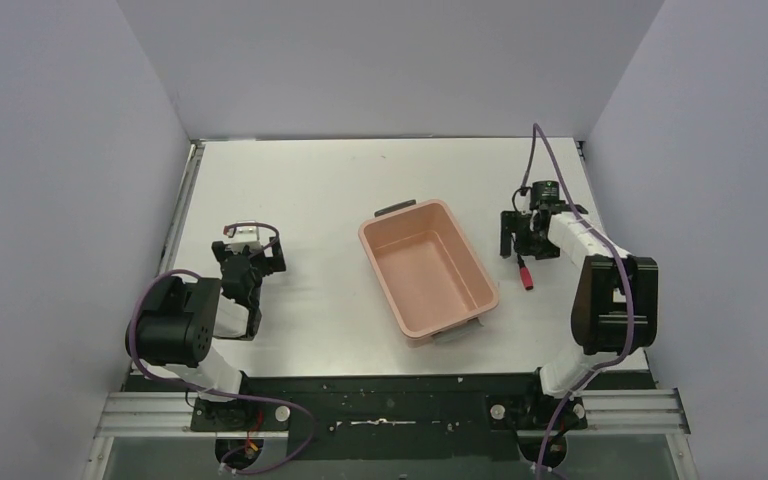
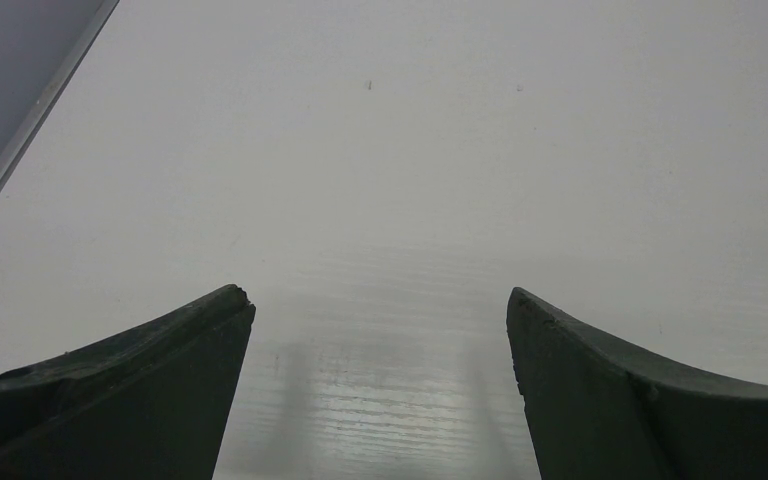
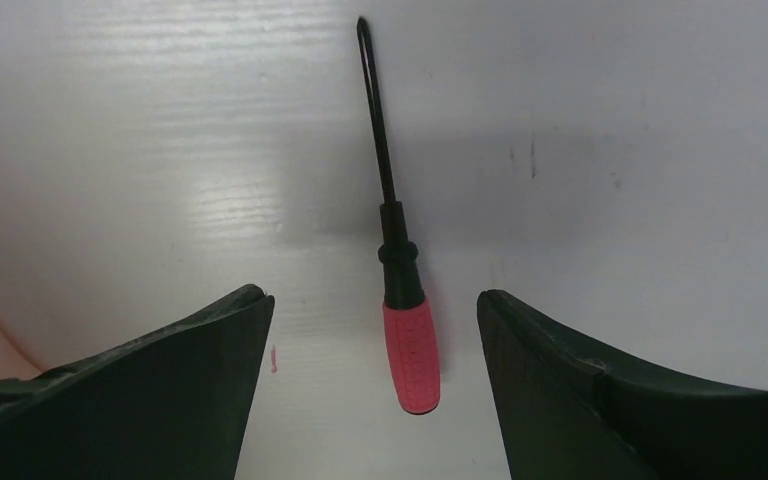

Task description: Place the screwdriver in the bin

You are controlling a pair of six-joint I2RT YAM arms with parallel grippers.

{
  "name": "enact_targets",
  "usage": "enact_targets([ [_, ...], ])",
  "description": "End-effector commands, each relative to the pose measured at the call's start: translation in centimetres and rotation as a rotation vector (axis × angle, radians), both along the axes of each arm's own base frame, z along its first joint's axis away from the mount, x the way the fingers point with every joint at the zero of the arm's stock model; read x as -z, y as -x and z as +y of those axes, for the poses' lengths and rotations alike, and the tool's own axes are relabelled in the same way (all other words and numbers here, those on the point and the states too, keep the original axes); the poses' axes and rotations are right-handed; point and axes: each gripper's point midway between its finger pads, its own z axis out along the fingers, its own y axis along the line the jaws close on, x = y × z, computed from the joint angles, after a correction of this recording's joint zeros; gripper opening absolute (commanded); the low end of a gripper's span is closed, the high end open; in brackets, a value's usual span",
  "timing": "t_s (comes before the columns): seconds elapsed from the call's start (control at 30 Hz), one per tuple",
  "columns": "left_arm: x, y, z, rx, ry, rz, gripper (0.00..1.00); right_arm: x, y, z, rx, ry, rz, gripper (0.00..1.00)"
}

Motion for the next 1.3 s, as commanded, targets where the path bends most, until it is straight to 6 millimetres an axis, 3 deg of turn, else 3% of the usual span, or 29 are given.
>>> enact_targets([
  [0.0, -1.2, -0.6, 0.0, 0.005, -0.002, -0.044, 0.97, 1.6, 1.2, 0.1, -0.016, -0.008, 0.069, 0.74],
  [0.3, -1.3, -0.6, 0.0, 0.006, -0.003, -0.045, 0.97, 6.1, 2.3, -1.2, 0.008, 0.06, 0.175, 0.48],
  [0.4, -1.3, -0.6, 0.0, 0.005, -0.002, -0.046, 0.97, 6.0, 2.2, -1.2, 0.0, 0.062, 0.194, 0.22],
  [0.43, -1.2, -0.6, 0.0, 0.006, -0.002, -0.044, 0.97, 5.6, 2.1, -1.2, -0.004, 0.064, 0.198, 0.08],
  [0.47, -1.2, -0.6, 0.0, 0.005, -0.003, -0.044, 0.97, 4.8, 1.9, -1.7, 0.002, 0.087, 0.196, 0.0],
  [0.57, -1.2, -0.6, 0.0, 0.006, -0.002, -0.045, 0.97, 0.7, 1.1, -1.9, 0.004, 0.107, 0.172, 0.0],
  [0.7, -1.3, -0.6, 0.0, 0.006, -0.002, -0.047, 0.97, -6.9, 1.2, -1.2, 0.029, 0.07, 0.15, 0.0],
  [0.87, -1.3, -0.6, 0.0, 0.004, -0.003, -0.045, 0.97, -14.8, 1.5, -0.5, 0.068, 0.031, 0.084, 0.0],
  [0.97, -1.2, -0.6, 0.0, 0.005, -0.002, -0.045, 0.97, -17.9, 1.2, -0.1, 0.103, 0.01, -0.005, 0.0],
  [1.07, -1.2, -0.6, 0.0, 0.005, -0.003, -0.045, 0.97, -19.5, 0.7, 0.8, 0.117, -0.033, -0.068, 0.0],
  [1.13, -1.3, -0.6, 0.0, 0.005, -0.003, -0.045, 0.97, -20.5, 0.4, 3.4, 0.087, -0.061, -0.103, 0.0],
  [1.2, -1.2, -0.6, 0.0, 0.005, -0.002, -0.045, 0.97, -21.9, 0.0, 7.5, 0.027, -0.101, -0.163, 0.0],
  [1.27, -1.3, -0.6, 0.0, 0.005, -0.002, -0.046, 0.97, -23.0, 0.5, 14.3, -0.102, -0.186, -0.219, 0.0],
])
